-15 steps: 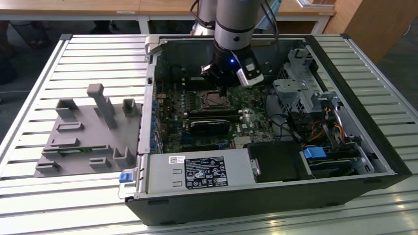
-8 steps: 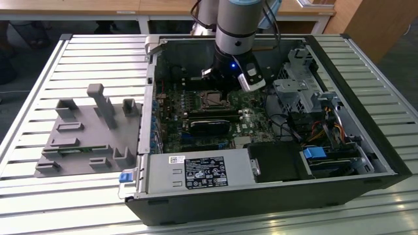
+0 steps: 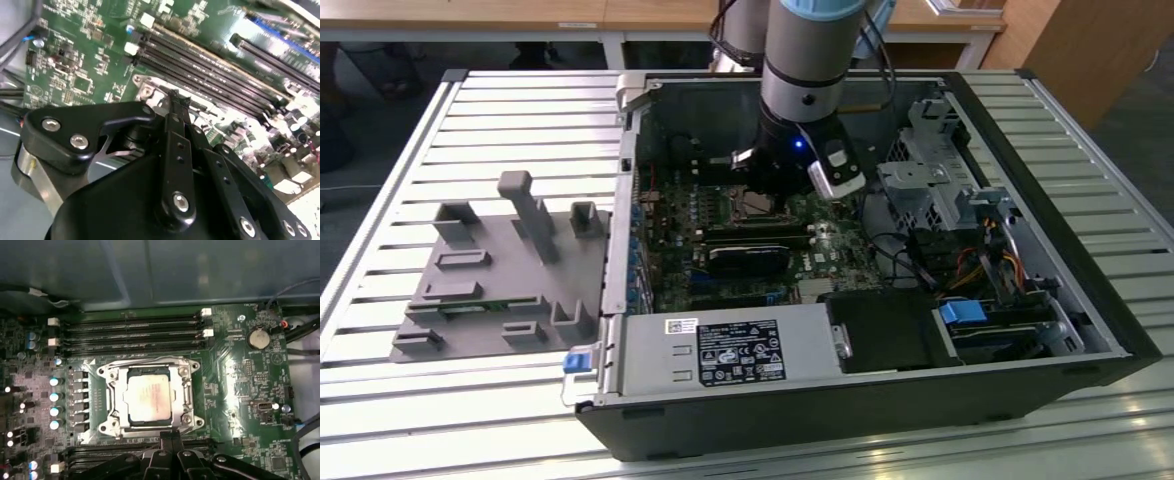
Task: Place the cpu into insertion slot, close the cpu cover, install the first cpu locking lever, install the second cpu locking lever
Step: 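Install the second cpu locking lever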
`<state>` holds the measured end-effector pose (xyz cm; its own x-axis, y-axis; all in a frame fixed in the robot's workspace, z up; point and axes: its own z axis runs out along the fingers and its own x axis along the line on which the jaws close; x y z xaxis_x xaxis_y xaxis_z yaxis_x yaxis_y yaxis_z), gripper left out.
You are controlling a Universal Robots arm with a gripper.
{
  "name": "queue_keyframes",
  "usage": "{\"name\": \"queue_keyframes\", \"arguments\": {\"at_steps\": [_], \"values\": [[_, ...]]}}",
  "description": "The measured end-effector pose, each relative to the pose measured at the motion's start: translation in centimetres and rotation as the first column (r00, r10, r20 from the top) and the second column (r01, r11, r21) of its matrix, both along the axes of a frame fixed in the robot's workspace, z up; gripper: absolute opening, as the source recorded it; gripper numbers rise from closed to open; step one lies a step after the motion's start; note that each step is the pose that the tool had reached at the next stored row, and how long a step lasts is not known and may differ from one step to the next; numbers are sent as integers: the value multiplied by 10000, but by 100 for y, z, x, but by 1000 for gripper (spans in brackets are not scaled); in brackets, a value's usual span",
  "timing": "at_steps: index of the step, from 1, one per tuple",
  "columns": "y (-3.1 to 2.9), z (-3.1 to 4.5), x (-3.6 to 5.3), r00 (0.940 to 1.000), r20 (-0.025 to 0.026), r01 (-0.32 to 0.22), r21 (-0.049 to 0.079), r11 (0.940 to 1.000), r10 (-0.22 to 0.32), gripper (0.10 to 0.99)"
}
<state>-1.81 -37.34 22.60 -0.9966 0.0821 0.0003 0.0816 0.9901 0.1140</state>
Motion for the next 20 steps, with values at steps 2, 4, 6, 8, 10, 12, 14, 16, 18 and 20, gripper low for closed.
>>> {"name": "queue_keyframes", "arguments": {"at_steps": [2,4,6,8,10,12,14,16,18,20], "values": [[-8,0,-65,10000,0,-2,1,10000,2,106],[-18,-1,-128,10000,0,-1,4,10000,1,106],[-34,-4,-161,10000,-1,0,10,10000,0,106],[-61,-8,-187,10000,-1,-1,49,10000,1,106],[-86,-11,-212,10000,0,-1,139,9999,1,106],[-99,-14,-246,10000,0,-1,247,9997,2,106],[-120,-18,-281,10000,-1,0,312,9995,0,106],[-138,-25,-311,10000,-1,-1,358,9994,1,106],[-146,-44,-339,10000,0,-1,387,9992,1,106],[-147,-70,-356,10000,-1,-1,414,9991,1,106]]}}
